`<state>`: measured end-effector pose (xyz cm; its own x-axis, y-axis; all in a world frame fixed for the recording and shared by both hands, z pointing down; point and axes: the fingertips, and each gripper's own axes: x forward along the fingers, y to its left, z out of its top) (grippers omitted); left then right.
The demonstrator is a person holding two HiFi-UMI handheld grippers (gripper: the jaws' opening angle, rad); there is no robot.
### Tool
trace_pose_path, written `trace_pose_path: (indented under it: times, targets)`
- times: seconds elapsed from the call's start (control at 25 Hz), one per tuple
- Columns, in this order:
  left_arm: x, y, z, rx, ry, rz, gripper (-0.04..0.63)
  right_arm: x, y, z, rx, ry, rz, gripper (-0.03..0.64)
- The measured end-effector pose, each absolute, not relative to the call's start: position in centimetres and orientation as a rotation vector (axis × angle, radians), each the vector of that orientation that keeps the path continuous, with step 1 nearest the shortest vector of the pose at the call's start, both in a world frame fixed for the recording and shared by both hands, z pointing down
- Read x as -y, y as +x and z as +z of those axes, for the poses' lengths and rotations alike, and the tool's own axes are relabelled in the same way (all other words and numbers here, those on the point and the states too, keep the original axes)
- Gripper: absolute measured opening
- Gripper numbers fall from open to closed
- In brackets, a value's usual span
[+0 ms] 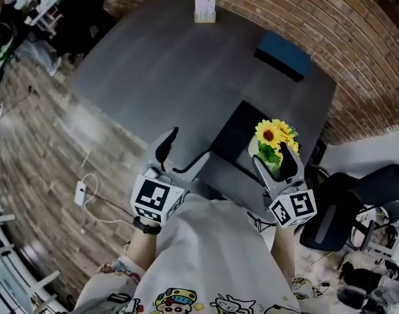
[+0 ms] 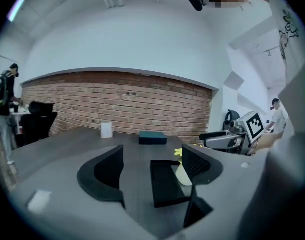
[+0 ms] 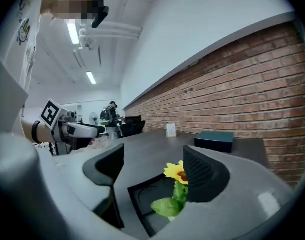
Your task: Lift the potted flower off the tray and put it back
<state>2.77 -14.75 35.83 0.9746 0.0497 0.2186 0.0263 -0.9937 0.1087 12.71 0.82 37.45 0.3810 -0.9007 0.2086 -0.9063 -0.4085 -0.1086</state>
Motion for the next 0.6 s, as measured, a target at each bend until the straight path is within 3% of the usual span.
trace_pose_path:
  times: [0.6]
  targets:
    - [7.7, 13.3, 35.7, -0.897, 2.948, 0.384, 0.37, -10.5, 14.9, 37.9, 1.003, 2.983, 0.4, 0.367]
